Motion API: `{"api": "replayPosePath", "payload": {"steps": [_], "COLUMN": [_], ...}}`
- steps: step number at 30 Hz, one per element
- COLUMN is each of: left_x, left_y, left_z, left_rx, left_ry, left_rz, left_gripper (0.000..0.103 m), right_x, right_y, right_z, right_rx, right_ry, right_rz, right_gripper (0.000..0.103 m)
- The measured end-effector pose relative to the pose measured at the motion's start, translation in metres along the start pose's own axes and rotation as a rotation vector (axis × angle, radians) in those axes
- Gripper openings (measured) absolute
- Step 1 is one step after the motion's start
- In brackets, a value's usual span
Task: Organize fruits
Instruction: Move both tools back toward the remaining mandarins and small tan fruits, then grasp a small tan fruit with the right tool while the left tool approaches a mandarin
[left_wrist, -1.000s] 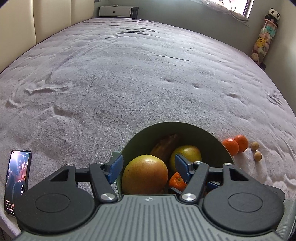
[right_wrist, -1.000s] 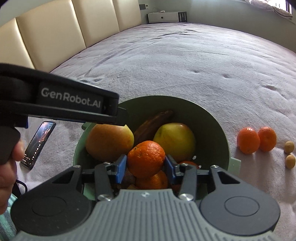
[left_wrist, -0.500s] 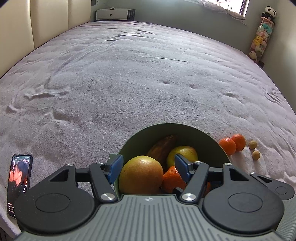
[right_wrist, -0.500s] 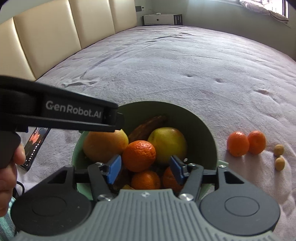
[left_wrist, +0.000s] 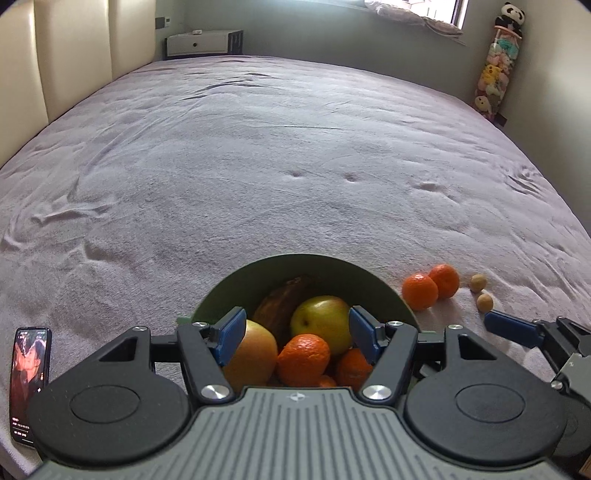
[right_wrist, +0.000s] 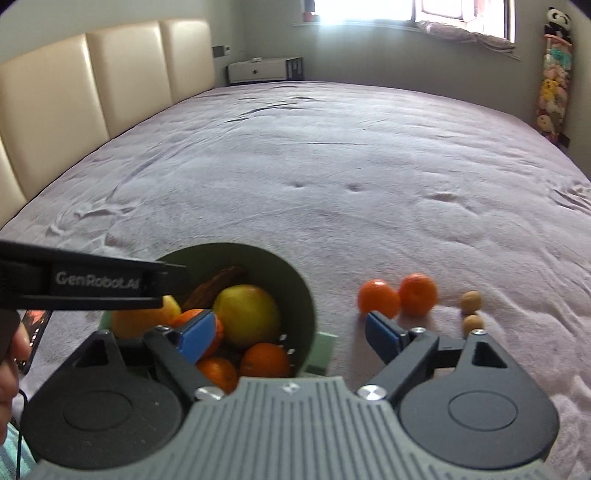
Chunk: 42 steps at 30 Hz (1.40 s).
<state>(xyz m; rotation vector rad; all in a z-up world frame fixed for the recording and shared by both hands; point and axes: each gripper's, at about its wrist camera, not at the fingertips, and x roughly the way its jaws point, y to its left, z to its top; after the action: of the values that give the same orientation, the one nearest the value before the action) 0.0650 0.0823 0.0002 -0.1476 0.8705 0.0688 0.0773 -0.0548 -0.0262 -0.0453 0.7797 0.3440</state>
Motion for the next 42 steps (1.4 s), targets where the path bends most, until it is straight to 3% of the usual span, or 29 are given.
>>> {"api": "replayPosePath", "payload": {"steps": [17, 23, 33, 42], "left_x": [-0.005, -0.001, 0.017, 0.050], "left_y": [-0.077, -0.102, -0.138, -0.153], "left_z": [-0.012, -0.023, -0.036, -0.036], "left_rx": [0.233, 0.355, 0.505, 0.539], "left_ry": [-0.101, -0.143, -0.199, -0.145], "left_rz": [-0.129, -0.132, -0.142, -0.100], "left_gripper": [0.075, 0.075, 0.073, 0.068], "right_x": [-0.027, -0.019, 0.004, 0.019], "right_y": [-0.086, -0.108, -0.128, -0.148], "right_z": [-0.024, -0.038, -0.048, -0.052], "right_rx": [0.166, 0.184, 0.230, 0.295], "right_ry": [-0.026, -0.026, -0.015, -0.038], "right_rz": [-0.156, -0.209, -0.232, -0.198], "right_gripper": [0.096, 0.096, 0.078, 0.058]}}
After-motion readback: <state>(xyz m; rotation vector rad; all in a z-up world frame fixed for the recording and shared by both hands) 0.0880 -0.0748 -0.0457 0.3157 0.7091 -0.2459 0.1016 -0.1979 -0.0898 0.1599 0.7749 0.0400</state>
